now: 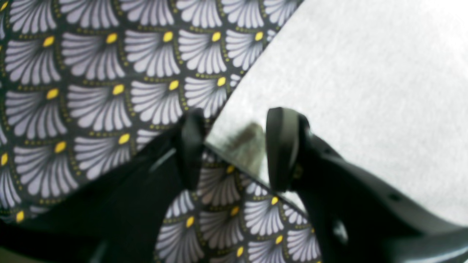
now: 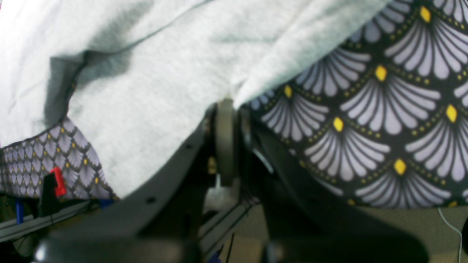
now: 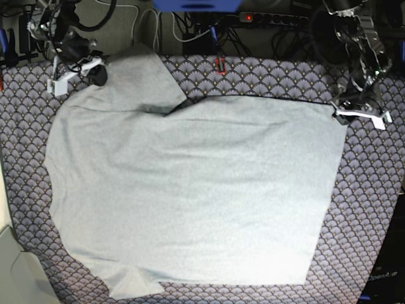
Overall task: Fold the T-shirt properly
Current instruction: 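Lower both grippers onto the shirt's collar-side edge and pinch the fabric, then lift the held edge and pull it across the shirt toward the hem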
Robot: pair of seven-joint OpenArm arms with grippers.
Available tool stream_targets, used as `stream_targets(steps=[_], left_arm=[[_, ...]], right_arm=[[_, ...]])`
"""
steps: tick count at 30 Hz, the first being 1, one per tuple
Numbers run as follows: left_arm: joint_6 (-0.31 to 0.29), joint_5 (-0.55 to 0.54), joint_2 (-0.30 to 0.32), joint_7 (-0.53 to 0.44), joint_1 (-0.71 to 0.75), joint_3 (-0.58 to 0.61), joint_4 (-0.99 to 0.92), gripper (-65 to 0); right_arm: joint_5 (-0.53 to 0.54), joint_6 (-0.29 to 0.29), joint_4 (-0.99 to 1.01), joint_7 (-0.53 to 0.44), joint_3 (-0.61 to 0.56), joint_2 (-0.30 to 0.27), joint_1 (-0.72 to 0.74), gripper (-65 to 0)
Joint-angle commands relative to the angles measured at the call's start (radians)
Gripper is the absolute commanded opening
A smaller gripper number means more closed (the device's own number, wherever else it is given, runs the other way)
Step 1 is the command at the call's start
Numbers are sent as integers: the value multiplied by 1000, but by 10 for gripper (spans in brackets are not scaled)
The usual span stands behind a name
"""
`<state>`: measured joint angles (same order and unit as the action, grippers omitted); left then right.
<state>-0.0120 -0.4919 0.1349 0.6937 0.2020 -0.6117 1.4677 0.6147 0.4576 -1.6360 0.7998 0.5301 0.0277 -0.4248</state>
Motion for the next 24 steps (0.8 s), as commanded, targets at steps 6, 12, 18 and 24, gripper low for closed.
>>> stream_targets(steps=[6, 12, 18, 24], left_arm=[[5, 2, -21, 28, 9, 29, 1, -376], [5, 0, -28, 27, 9, 89, 1, -379], [5, 2, -42, 27, 9, 82, 4, -420], [5, 8, -39, 27, 9, 80, 12, -631]], right_arm=[[-68, -20, 9, 60, 2, -18, 7, -650], [-68, -20, 9, 60, 0, -19, 10, -650], [-68, -20, 9, 59, 0, -19, 10, -650], [-68, -20, 3, 53, 0, -28, 10, -650]])
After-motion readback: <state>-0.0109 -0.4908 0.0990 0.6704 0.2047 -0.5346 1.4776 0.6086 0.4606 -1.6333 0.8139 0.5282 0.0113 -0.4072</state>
